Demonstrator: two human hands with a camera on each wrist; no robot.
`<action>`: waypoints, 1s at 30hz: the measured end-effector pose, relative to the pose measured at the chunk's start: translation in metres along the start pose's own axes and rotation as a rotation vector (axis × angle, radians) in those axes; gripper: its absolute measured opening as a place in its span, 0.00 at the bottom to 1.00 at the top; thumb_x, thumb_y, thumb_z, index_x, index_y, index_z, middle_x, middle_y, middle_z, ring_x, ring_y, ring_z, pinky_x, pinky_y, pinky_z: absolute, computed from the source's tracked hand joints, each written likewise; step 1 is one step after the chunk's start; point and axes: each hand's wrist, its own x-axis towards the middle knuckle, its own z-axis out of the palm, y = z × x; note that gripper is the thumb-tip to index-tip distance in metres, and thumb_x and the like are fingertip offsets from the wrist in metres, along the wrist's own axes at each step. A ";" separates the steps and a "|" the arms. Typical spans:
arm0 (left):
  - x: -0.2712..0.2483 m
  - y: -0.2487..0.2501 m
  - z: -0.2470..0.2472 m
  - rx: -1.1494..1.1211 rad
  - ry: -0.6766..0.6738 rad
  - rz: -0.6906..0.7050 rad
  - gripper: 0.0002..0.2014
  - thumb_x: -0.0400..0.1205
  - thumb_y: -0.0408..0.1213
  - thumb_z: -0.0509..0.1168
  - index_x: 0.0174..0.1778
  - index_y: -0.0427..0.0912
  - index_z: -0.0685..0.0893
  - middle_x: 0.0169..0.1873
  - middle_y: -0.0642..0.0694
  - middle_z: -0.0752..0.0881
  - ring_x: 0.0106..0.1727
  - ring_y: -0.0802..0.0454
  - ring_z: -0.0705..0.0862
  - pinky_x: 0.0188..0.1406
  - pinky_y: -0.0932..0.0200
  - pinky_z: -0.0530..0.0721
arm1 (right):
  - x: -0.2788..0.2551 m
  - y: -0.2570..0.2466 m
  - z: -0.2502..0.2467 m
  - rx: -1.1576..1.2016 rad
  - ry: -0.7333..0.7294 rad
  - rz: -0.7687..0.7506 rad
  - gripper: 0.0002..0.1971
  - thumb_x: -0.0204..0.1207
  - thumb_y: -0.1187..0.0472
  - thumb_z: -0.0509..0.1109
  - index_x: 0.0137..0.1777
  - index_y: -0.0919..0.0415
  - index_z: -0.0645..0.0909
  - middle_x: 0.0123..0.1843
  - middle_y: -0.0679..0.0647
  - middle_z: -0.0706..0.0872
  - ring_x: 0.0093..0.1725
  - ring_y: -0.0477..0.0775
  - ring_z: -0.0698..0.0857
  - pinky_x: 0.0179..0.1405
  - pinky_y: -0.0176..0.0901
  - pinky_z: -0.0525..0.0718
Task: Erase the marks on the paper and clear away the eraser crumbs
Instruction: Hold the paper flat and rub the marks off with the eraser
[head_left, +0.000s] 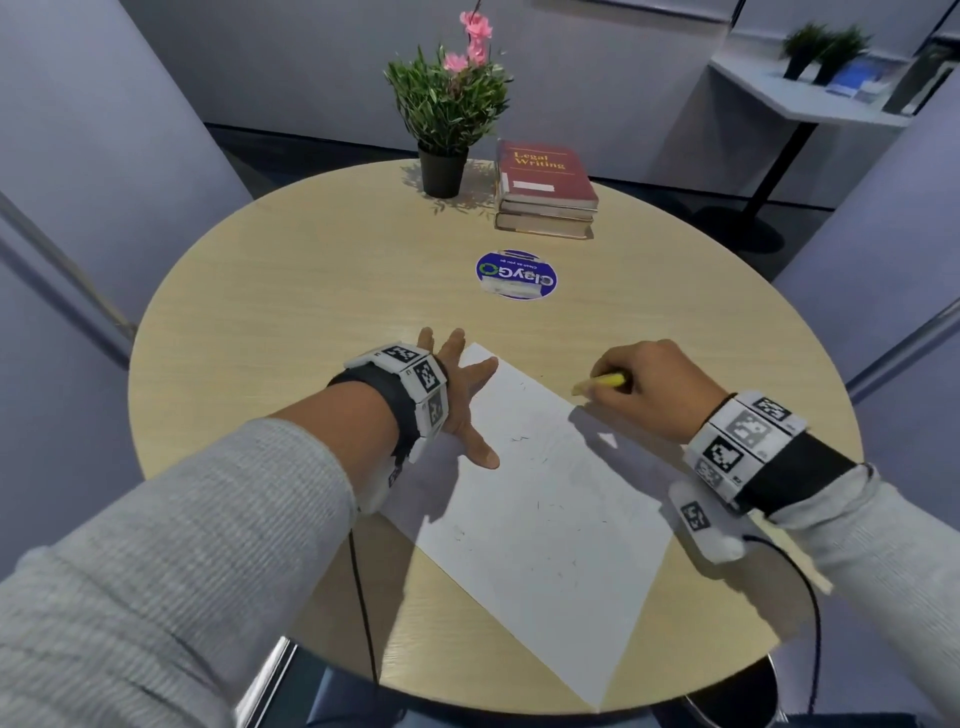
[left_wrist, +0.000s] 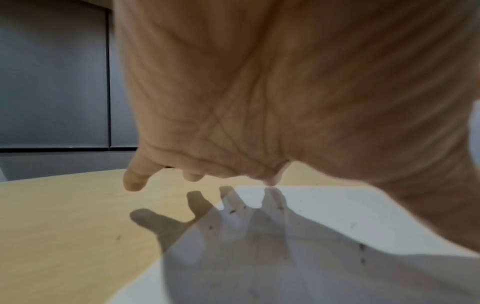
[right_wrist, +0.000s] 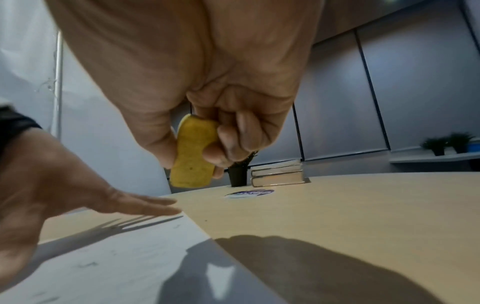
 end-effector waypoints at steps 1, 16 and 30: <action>0.000 0.002 0.000 0.028 0.030 0.032 0.74 0.39 0.87 0.53 0.83 0.63 0.38 0.84 0.38 0.36 0.81 0.30 0.32 0.76 0.23 0.44 | -0.003 0.003 -0.001 -0.009 -0.003 0.006 0.11 0.76 0.53 0.70 0.43 0.61 0.86 0.32 0.54 0.85 0.31 0.50 0.78 0.33 0.42 0.73; -0.004 0.039 0.011 -0.029 -0.068 0.063 0.61 0.59 0.77 0.69 0.79 0.72 0.35 0.82 0.46 0.30 0.81 0.31 0.31 0.71 0.18 0.51 | 0.009 -0.029 0.040 -0.116 -0.146 -0.013 0.13 0.74 0.49 0.69 0.50 0.57 0.82 0.42 0.56 0.86 0.44 0.60 0.84 0.45 0.53 0.84; 0.006 0.037 0.019 -0.034 -0.047 0.062 0.62 0.55 0.80 0.67 0.78 0.74 0.34 0.82 0.46 0.28 0.81 0.30 0.30 0.70 0.16 0.51 | 0.009 -0.030 0.033 -0.115 -0.164 -0.058 0.13 0.73 0.47 0.71 0.49 0.55 0.85 0.38 0.52 0.85 0.39 0.56 0.83 0.42 0.48 0.83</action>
